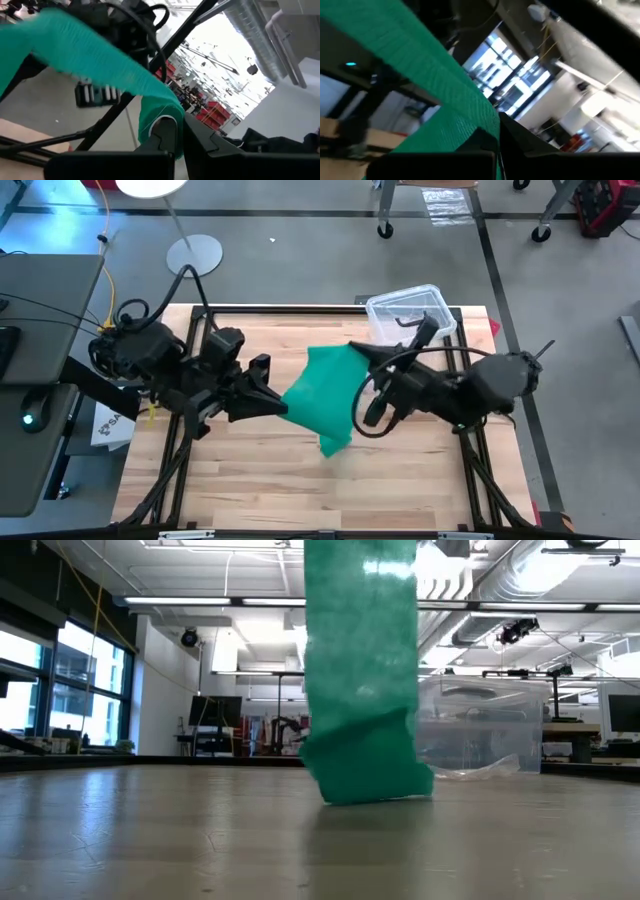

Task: Roll bandage
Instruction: Roll the green bandage

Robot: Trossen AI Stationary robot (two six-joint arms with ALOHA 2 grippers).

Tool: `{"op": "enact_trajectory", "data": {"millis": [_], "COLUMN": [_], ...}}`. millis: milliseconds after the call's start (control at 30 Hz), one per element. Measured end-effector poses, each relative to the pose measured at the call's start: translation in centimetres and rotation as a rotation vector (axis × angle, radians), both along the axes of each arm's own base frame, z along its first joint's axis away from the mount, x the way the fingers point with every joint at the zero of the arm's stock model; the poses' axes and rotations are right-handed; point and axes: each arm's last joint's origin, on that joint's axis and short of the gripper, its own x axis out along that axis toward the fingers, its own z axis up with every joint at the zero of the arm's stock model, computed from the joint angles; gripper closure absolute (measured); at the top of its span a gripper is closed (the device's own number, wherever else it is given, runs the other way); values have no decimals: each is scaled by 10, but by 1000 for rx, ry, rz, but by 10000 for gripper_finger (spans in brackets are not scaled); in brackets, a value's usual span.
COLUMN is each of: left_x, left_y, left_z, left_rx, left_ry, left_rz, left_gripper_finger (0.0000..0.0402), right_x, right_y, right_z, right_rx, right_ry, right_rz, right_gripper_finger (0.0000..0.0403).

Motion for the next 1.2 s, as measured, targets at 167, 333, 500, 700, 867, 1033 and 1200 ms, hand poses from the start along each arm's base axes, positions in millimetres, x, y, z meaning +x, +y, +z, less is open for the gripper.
{"op": "enact_trajectory", "data": {"millis": [167,333,500,700,867,1033,1200], "left_x": [-4,-9,-12,-11,-10,-10,-10], "left_y": [2,3,4,5,5,5,5], "left_z": [3,5,7,4,2,2,3], "left_rx": [15,33,38,29,18,17,17], "left_ry": [-16,-30,-39,-9,19,17,8], "left_rz": [22,47,50,48,48,48,24], "left_gripper_finger": [394,394,394,394,394,394,394], "right_x": [-3,-8,-16,-10,-12,-8,-2], "right_y": [7,15,13,0,-5,-13,-20], "right_z": [-7,-11,-2,10,23,19,6], "right_rx": [91,143,155,108,54,66,129], "right_ry": [3,7,-33,-104,-193,-160,-80], "right_rz": [36,25,34,73,96,62,48], "right_gripper_finger": [403,403,403,403,403,403,403]}}
